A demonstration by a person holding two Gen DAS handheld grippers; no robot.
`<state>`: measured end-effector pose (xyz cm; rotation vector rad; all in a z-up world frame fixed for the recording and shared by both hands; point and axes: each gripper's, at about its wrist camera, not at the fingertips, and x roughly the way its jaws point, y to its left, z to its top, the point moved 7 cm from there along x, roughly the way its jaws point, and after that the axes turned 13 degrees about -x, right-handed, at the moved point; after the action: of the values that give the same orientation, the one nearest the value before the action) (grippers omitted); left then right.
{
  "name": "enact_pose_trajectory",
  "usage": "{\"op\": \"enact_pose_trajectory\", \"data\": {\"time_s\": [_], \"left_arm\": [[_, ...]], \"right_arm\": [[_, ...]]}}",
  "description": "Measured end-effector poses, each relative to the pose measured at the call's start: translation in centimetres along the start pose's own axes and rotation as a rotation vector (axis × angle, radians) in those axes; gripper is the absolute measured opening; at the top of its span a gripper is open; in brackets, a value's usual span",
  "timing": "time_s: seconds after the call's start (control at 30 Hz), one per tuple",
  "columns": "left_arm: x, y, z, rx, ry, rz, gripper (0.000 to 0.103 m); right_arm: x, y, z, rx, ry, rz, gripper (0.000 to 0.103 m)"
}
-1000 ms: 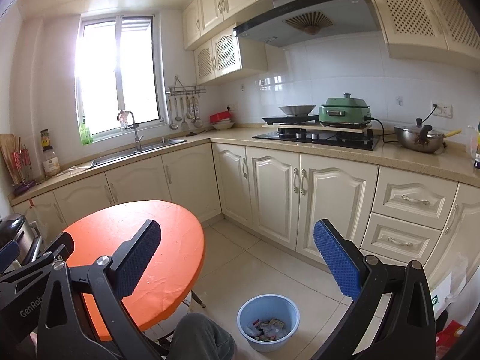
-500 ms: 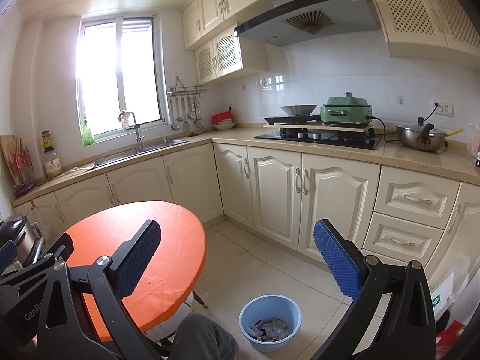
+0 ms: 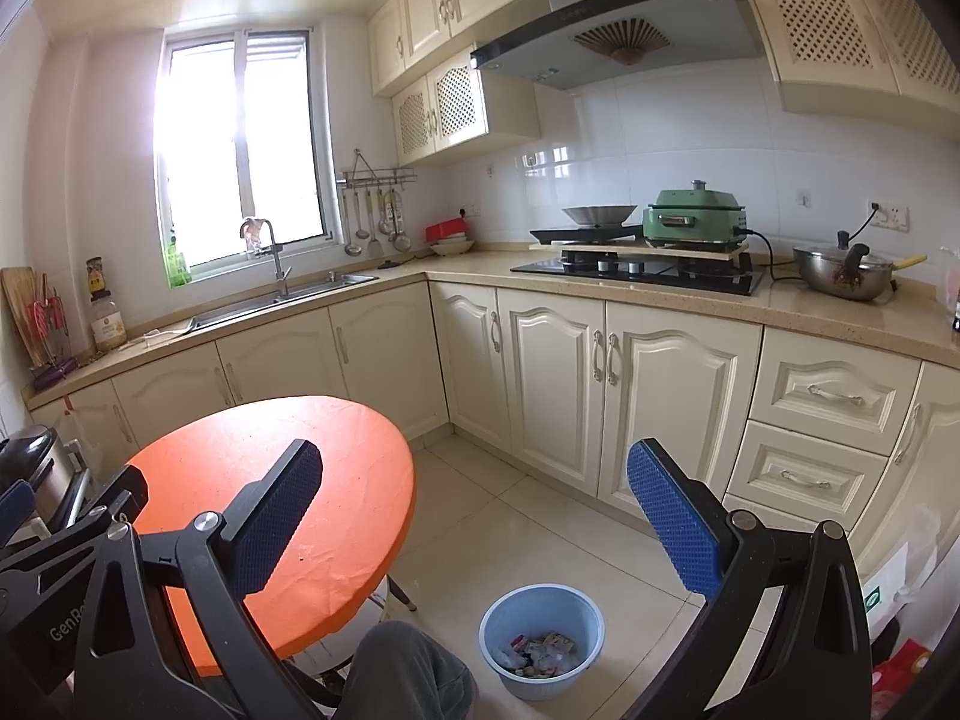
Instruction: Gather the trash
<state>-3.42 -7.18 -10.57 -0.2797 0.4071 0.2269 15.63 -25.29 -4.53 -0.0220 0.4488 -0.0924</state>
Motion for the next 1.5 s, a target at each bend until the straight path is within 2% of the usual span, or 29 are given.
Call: {"op": "enact_pose_trajectory", "data": {"time_s": [1.5], "left_arm": [[0.24, -0.82, -0.21, 0.008, 0.042, 0.002, 0.102]], "right_arm": [[0.22, -0.02, -0.83, 0.007, 0.042, -0.009, 0.103]]}}
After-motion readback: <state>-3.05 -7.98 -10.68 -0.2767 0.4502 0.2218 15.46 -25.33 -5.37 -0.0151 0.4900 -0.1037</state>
